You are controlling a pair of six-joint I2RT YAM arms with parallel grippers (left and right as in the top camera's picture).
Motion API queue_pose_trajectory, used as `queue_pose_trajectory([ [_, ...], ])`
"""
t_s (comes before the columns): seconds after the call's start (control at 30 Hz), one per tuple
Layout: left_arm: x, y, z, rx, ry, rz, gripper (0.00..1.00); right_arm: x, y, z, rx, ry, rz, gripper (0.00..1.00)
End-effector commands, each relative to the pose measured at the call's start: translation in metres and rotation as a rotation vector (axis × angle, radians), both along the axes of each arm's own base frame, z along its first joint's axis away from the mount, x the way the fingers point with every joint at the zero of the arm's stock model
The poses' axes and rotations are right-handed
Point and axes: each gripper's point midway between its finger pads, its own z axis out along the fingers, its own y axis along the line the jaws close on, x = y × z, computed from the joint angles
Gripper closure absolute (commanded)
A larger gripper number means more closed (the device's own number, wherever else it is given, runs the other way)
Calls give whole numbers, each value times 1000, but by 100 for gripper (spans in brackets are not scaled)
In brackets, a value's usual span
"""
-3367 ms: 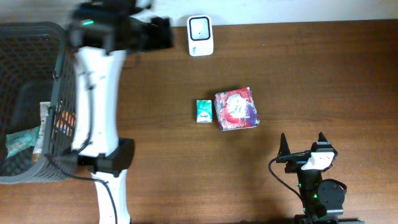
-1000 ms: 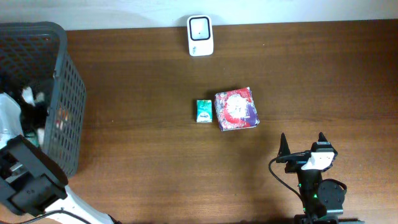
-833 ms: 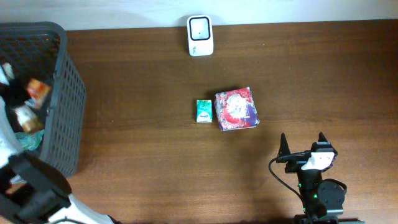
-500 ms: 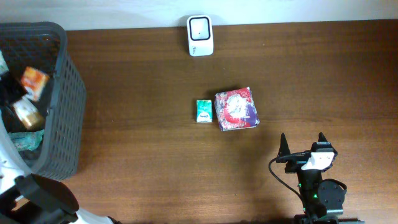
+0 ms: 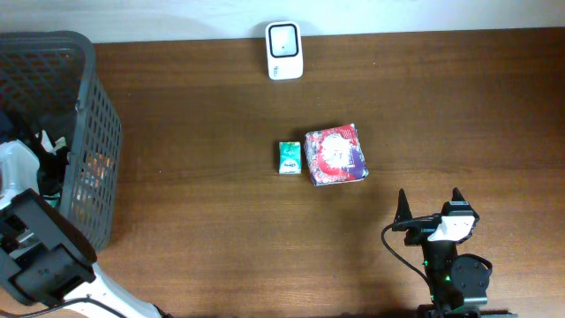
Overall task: Scan the item barcode
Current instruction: 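Reach the left gripper into the basket and grasp the white Pantene tube, then place the Pantene tube upright-lying left of the green box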
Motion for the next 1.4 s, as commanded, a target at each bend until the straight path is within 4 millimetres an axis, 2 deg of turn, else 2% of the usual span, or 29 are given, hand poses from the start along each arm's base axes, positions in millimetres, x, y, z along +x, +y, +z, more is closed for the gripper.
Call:
queue_pose_trajectory([
  [0.0,4,5,-1,17,-6,-18,76,0,0,-3,-7,5,-3,1],
  [0.03,5,6,2,21,-5,-32,83,0,0,-3,-7,5,-3,1],
  [0.13,6,7,13,34,-24,-31,83,0,0,-3,-7,5,-3,1],
  [0.2,8,8,30,57,-56,-31,82,0,0,-3,-7,5,-3,1],
  [0.27,9,8,39,70,-73,-31,97,0,0,-3,-7,5,-3,1],
  [0.33,9,8,45,78,-84,-31,100,0,0,-3,-7,5,-3,1],
  [0.43,11,9,78,123,-148,-30,100,0,0,-3,-7,5,-3,1],
  [0.53,13,12,143,192,-303,56,100,0,0,-3,-7,5,-3,1],
  [0.6,13,8,180,204,-411,119,100,0,0,-3,-7,5,-3,1],
  [0.73,13,-41,279,54,-781,167,100,0,0,-3,-7,5,-3,1],
  [0.8,11,-71,321,-8,-923,72,100,0,0,-3,-7,5,-3,1],
  [0.9,-2,-107,367,-27,-1056,-47,100,0,0,-3,-7,5,-3,1],
  [0.93,-4,-115,374,-24,-1072,-66,100,0,0,-3,-7,5,-3,1],
  [1.0,-3,-144,389,-27,-1114,-158,100,0,0,-3,-7,5,-3,1],
  [1.13,8,-199,381,-125,-1080,-286,100,0,0,-3,-7,5,-3,1],
  [1.2,15,-246,365,-187,-1017,-427,100,0,0,-3,-7,5,-3,1],
  [1.23,17,-265,354,-211,-977,-491,100,0,0,-3,-7,5,-3,1],
  [1.27,19,-293,332,-260,-893,-555,100,0,0,-3,-7,5,-3,1],
  [1.3,20,-313,314,-306,-821,-590,100,0,0,-3,-7,5,-3,1],
  [1.37,22,-340,287,-362,-723,-641,100,0,0,-3,-7,5,-3,1],
])
